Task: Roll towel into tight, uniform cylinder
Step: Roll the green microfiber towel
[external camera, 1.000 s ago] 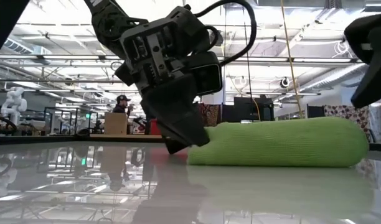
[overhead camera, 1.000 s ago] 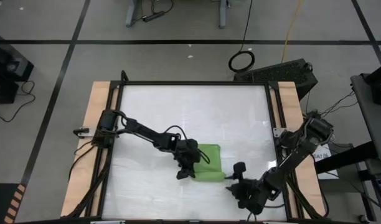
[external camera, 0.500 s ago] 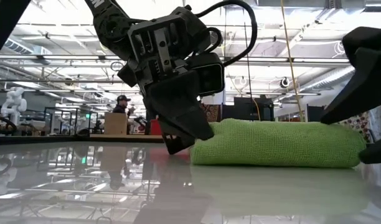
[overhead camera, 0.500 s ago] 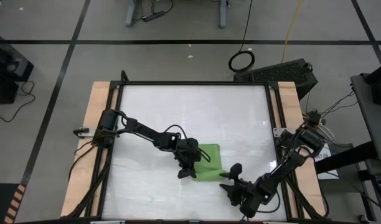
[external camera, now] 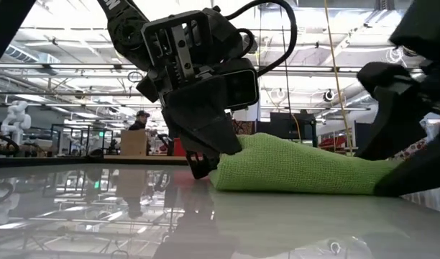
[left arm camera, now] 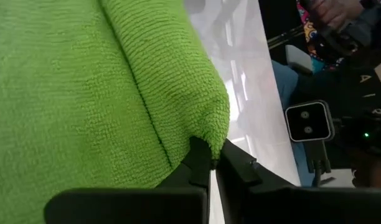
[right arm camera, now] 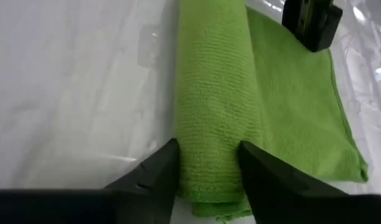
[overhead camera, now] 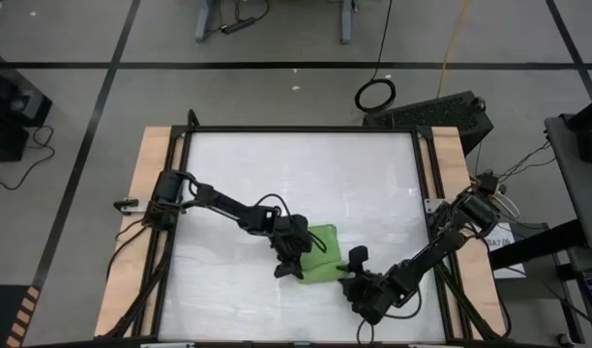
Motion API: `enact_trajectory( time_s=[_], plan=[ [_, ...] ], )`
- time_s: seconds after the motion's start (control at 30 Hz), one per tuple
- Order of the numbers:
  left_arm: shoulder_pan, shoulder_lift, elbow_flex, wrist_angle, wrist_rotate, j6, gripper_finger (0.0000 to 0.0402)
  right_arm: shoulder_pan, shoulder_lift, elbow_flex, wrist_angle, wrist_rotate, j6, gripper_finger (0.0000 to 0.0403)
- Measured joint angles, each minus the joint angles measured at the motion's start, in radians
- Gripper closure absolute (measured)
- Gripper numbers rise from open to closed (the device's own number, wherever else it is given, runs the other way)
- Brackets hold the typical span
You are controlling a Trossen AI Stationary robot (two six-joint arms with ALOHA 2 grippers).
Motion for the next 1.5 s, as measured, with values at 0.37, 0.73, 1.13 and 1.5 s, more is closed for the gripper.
enact_trajectory(
  time_s=[0.37, 0.73, 1.13, 1.5],
  plan=[
    [-0.012, -0.032, -0.003, -0.027, 0.000, 0.155, 0.0368, -0.098, -0.040, -0.001, -0.009, -0.216, 0.075, 0.0392],
    [-0.113, -0.230, -0.005, -0.281, -0.518, 0.449, 0.0198, -0.235, -0.173, -0.009, -0.033, -0.611, 0.139, 0.0386],
    [-0.358, -0.211, -0.002, -0.140, -0.955, 0.741, 0.0163, -0.315, -0.183, -0.009, 0.036, -0.852, 0.235, 0.0388],
    [-0.395, -0.102, -0.001, -0.082, -1.091, 0.761, 0.0093, -0.340, -0.182, -0.009, 0.119, -0.935, 0.286, 0.0388]
  ],
)
